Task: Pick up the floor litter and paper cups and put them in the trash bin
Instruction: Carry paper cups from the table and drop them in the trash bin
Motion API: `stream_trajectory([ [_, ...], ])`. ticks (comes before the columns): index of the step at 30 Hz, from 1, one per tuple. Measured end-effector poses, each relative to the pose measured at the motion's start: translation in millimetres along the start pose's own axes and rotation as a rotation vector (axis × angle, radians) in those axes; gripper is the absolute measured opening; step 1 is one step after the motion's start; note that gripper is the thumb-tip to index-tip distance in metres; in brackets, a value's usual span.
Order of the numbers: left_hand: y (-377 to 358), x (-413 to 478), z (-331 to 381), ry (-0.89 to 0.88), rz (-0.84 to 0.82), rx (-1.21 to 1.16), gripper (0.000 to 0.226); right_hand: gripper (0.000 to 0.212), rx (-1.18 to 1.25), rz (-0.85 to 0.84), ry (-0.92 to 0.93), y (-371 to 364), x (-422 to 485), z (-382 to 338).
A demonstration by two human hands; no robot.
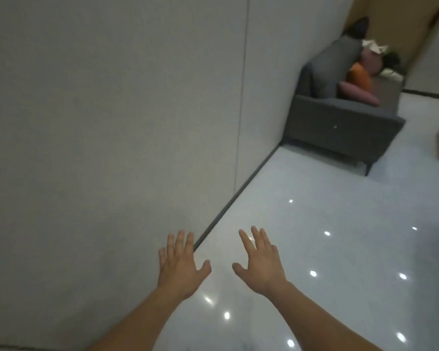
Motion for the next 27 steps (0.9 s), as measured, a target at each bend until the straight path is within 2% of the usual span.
stream_trajectory([
  [4, -23.5, 17.2, 156.2, -0.233, -0.022, -0.001, 0.088, 0.085, 0.072, 0.098, -0.264, 49.8, -46.4, 147.1],
  [9, -56.8, 14.0, 318.8, -0.481, -0.090, 0.018, 0.087, 0.085, 0.131, 0.195, -0.533, 87.0, -114.0, 278.8],
  [16, -85.4, 20.9, 485.9, -0.787, -0.143, 0.042, 0.086, 0.084, 0.192, 0.292, -0.834, 119.6, -165.2, 396.8],
  [27, -113.5, 80.9, 684.3, -1.069, -0.252, 0.044, 0.086, 0.082, 0.234, 0.422, -1.207, 172.9, -187.6, 530.6],
])
Point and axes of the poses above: each hand's wrist, its own x-axis towards the middle knuckle, its own y-axis out of the back of the hand, z = x × y, the point moved 10 cm from there along x, towards the middle knuckle, and after that the axes turned 2 degrees about x, right-handed, at the moved point
